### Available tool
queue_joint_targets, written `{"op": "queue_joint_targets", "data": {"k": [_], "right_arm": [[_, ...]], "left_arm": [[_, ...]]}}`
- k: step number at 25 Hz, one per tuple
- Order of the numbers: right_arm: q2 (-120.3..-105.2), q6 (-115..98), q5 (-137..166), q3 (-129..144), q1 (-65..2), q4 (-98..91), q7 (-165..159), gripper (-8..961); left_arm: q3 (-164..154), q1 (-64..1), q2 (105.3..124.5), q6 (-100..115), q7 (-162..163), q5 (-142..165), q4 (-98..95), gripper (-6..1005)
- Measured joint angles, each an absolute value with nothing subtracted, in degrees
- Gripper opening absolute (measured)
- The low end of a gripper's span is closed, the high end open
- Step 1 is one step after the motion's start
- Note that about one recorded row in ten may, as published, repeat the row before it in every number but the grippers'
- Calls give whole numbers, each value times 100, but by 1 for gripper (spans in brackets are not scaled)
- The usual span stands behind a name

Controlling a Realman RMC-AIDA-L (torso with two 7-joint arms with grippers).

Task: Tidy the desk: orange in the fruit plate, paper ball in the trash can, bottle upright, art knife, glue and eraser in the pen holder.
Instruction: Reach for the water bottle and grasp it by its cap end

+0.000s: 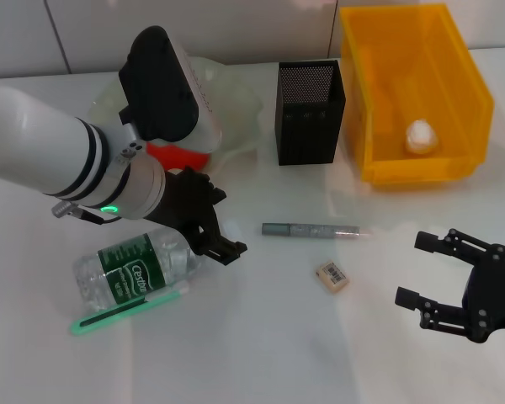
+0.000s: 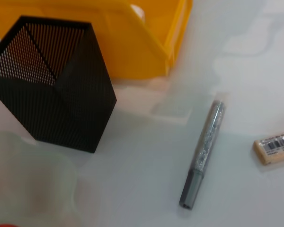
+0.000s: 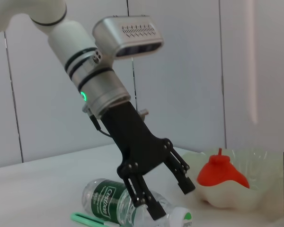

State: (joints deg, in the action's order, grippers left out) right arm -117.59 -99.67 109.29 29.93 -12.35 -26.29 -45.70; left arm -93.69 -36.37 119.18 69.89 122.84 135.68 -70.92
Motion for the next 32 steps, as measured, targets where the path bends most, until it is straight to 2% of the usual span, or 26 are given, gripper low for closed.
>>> {"op": "queue_joint_targets", "data": {"k": [14,32], "right_arm": [[-11781,-9966,11003,2997,-1265,-2635,-4570,817],[-11795,-9967,11074,2997,-1213,-2637,-4563,817]], "left_arm": [[-9547,-4036,11918,6311,12216,13393,-5868,700],[-9835,-4092,11918,5910,12214,13241,-5653,687]]}}
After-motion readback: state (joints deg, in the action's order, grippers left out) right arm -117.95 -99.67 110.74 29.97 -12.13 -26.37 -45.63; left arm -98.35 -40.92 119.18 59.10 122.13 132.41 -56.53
